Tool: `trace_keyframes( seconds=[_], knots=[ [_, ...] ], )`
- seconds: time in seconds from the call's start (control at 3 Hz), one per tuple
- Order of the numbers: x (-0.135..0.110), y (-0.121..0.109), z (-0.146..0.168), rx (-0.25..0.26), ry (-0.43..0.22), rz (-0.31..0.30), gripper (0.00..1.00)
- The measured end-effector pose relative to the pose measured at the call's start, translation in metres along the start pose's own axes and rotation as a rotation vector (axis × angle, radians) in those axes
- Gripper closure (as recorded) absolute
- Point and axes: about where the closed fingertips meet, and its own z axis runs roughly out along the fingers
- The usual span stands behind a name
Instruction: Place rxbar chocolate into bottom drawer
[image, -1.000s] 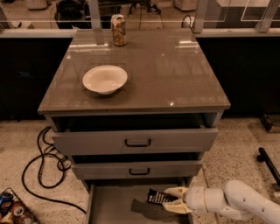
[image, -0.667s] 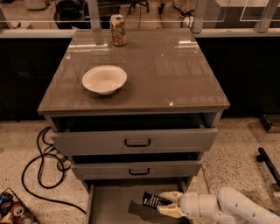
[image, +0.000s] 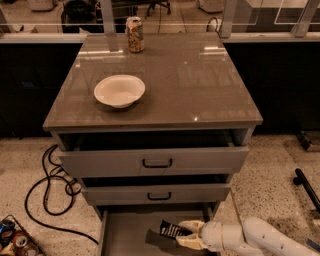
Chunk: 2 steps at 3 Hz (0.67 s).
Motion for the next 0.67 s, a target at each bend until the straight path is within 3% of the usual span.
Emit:
trace_keyframes(
  seconds=[0.33,0.67],
  knots=[
    [0.036,-0.014,0.042,-0.009,-0.018,0.024,1.00],
    [0.070,-0.028,0.097,-0.034,0.022,0.045,1.00]
  ],
)
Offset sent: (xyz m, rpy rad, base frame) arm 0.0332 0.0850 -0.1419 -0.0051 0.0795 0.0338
